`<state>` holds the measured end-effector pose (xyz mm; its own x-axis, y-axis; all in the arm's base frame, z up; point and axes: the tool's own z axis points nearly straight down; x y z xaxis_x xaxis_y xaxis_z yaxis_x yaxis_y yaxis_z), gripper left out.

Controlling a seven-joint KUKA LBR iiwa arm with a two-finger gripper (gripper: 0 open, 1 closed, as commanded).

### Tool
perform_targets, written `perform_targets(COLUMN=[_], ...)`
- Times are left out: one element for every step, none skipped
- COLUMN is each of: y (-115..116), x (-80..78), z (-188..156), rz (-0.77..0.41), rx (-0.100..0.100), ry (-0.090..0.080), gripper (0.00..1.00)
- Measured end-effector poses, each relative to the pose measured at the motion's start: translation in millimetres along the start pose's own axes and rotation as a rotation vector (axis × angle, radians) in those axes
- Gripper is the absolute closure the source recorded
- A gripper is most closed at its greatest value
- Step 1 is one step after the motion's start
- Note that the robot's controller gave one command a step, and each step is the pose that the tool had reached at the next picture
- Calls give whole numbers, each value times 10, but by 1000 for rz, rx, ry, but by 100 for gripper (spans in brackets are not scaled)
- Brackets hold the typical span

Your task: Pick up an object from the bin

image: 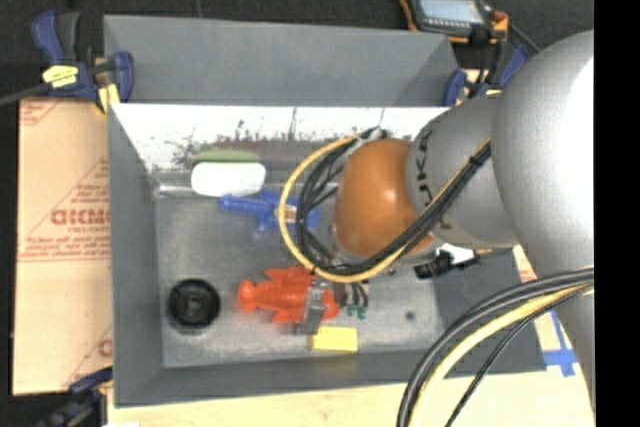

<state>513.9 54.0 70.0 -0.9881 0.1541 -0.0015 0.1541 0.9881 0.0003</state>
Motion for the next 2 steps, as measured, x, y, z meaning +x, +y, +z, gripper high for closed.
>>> perform_targets(y=[204,108], x=[-179,-186], z=[-1,-11], rz=[-18,-31], rx=[-1,-1], ry=[0,0], gripper=[100,100])
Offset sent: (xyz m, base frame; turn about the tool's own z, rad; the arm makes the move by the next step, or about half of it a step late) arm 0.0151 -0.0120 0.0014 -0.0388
